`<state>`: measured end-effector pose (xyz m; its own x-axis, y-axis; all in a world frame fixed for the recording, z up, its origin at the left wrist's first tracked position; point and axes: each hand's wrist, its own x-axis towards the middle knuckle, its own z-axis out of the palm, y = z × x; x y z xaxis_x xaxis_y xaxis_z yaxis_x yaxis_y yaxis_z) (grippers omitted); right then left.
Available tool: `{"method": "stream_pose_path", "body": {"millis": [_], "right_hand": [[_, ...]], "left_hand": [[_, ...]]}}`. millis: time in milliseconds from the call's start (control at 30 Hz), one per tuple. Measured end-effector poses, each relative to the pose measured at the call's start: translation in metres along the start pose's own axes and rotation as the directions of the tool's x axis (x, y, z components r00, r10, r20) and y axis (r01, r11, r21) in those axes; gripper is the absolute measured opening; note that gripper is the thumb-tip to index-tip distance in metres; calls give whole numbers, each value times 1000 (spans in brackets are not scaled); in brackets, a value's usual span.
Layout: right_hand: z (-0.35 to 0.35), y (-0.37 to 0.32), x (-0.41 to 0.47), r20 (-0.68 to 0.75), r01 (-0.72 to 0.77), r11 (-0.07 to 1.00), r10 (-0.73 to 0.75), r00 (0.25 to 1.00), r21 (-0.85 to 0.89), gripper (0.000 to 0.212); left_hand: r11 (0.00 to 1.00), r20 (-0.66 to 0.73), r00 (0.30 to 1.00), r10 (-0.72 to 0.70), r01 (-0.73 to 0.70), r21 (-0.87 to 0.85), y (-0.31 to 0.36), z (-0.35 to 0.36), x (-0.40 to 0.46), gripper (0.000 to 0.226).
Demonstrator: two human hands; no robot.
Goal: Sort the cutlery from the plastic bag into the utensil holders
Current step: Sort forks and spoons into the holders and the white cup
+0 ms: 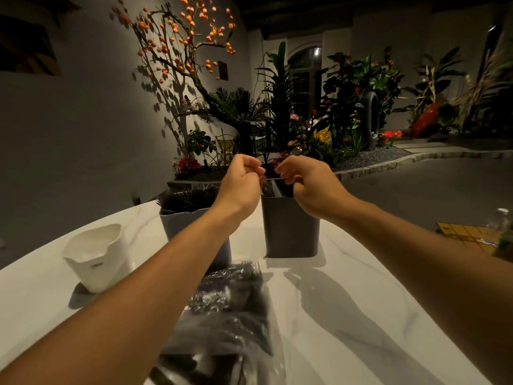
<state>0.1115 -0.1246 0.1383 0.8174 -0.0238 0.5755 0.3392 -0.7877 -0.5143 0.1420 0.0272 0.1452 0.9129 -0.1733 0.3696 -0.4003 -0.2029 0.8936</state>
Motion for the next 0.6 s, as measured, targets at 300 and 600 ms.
{"method": "stream_pose_path", "body": {"millis": [300, 600], "right_hand": [[1, -77, -64, 44, 47, 996, -51, 998, 81, 19], [34, -141, -149, 530, -52, 977, -66, 845, 206, 16]], "left_hand": [[997, 9, 1000, 11, -11, 73, 19, -56, -85, 27], [972, -72, 997, 24, -6, 235, -3, -106, -173, 13]]}}
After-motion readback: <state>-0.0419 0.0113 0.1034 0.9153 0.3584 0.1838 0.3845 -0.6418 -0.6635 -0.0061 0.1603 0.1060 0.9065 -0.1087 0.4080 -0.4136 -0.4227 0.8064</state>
